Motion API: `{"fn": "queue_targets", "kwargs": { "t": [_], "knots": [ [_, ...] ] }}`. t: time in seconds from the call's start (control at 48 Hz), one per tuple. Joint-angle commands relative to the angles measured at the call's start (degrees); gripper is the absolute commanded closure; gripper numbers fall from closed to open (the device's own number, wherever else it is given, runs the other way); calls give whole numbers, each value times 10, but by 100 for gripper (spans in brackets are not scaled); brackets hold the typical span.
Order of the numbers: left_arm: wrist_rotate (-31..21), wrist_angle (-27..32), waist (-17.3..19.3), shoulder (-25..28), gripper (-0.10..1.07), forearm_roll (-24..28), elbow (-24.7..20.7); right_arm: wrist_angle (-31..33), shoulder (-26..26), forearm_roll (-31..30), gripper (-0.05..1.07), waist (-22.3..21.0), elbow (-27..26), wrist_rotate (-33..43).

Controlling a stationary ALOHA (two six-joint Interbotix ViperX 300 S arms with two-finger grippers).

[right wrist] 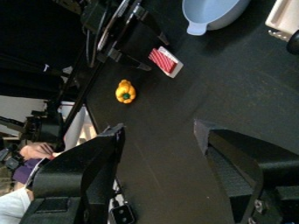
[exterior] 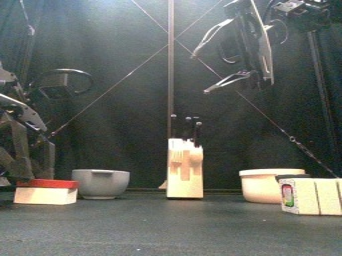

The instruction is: Put salmon sushi below bowl

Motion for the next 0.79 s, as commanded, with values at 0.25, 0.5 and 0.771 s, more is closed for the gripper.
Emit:
{"fn": "queue_targets", "kwargs": {
  "t": [0.25,0.5,0.771],
  "knots": [
    [1,-33,-3,-54,0,21,-1,-1,-8,3,8,0,-2,-1],
    [2,-35,-4,-59,0,30,-3,-1,-8,0,8,1,9,-6],
    [2,-39,-14,-59,0,50,-11,-2,-18,-3,8,6,47,-9]
  ]
}}
